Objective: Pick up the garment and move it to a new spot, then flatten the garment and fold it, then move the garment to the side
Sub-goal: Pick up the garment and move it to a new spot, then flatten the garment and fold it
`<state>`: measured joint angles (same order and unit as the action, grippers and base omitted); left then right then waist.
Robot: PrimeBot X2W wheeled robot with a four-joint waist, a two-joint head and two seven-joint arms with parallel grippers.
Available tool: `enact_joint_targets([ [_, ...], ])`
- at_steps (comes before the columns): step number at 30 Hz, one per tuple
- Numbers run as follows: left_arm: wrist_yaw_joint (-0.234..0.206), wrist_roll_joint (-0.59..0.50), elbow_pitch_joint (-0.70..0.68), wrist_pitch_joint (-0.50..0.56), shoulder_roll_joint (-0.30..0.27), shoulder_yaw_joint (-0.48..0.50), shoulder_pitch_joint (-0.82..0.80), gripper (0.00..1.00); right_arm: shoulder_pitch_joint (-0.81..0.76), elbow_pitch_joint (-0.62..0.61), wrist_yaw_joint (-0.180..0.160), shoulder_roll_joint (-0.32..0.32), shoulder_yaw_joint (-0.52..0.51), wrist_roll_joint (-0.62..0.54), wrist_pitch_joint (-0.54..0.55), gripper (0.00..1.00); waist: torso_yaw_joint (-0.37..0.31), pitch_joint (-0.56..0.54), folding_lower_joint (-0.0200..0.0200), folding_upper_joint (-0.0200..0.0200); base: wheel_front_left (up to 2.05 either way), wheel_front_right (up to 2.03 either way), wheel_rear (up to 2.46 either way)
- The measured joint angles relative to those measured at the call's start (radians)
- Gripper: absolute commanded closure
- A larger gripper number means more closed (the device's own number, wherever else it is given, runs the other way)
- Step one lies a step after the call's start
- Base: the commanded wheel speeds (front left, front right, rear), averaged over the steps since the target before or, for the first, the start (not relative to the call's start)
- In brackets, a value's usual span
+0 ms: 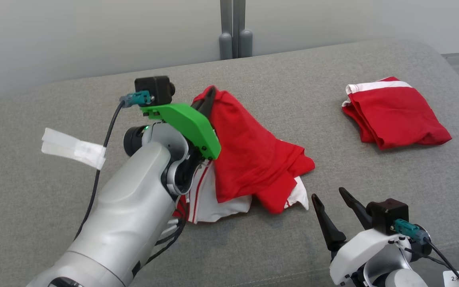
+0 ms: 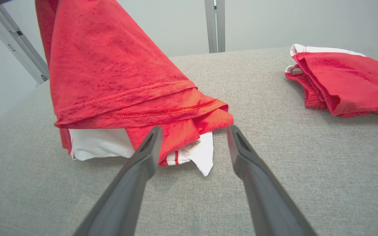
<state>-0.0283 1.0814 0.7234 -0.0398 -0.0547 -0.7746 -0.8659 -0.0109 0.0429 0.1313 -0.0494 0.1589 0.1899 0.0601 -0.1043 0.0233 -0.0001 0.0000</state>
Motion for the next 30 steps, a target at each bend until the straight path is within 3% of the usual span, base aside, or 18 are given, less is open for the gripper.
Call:
enact_joint_targets([
  [4, -0.001, -0.021, 0.121, -0.015, -0.010, -0.021, 0.021, 1.00, 0.011, 0.002, 0.000, 0.000, 0.004, 0.000, 0.000, 0.00, 0.006, 0.020, 0.0000, 0.0000, 0.00, 0.00, 0.00],
  [5, -0.004, -0.028, 0.151, -0.016, -0.014, -0.030, 0.022, 0.22, 0.016, 0.004, 0.000, 0.000, 0.006, 0.000, 0.000, 0.00, 0.009, 0.022, 0.0000, 0.0000, 0.00, 0.00, 0.00],
  [6, -0.006, -0.031, 0.176, -0.016, -0.015, -0.035, 0.023, 0.00, 0.018, 0.004, 0.000, 0.000, 0.005, 0.000, 0.000, 0.00, 0.013, 0.024, 0.0000, 0.0000, 0.00, 0.00, 0.00],
  [17, -0.007, -0.079, 0.350, 0.033, -0.009, -0.100, -0.022, 0.00, 0.025, 0.009, 0.000, 0.000, -0.006, -0.001, 0.000, 0.00, 0.067, 0.026, 0.0000, 0.0000, 0.00, 0.00, 0.00],
  [26, 0.077, -0.134, 0.258, 0.142, 0.002, -0.234, -0.066, 0.00, 0.021, 0.010, 0.000, 0.000, -0.001, 0.001, 0.001, 0.00, 0.103, 0.006, 0.0001, 0.0000, 0.00, 0.00, 0.00],
  [30, 0.071, -0.134, 0.165, 0.208, 0.005, -0.321, -0.046, 0.00, 0.021, 0.011, 0.000, 0.000, 0.006, 0.001, 0.004, 0.00, 0.094, 0.012, 0.0000, 0.0000, 0.00, 0.00, 0.00],
])
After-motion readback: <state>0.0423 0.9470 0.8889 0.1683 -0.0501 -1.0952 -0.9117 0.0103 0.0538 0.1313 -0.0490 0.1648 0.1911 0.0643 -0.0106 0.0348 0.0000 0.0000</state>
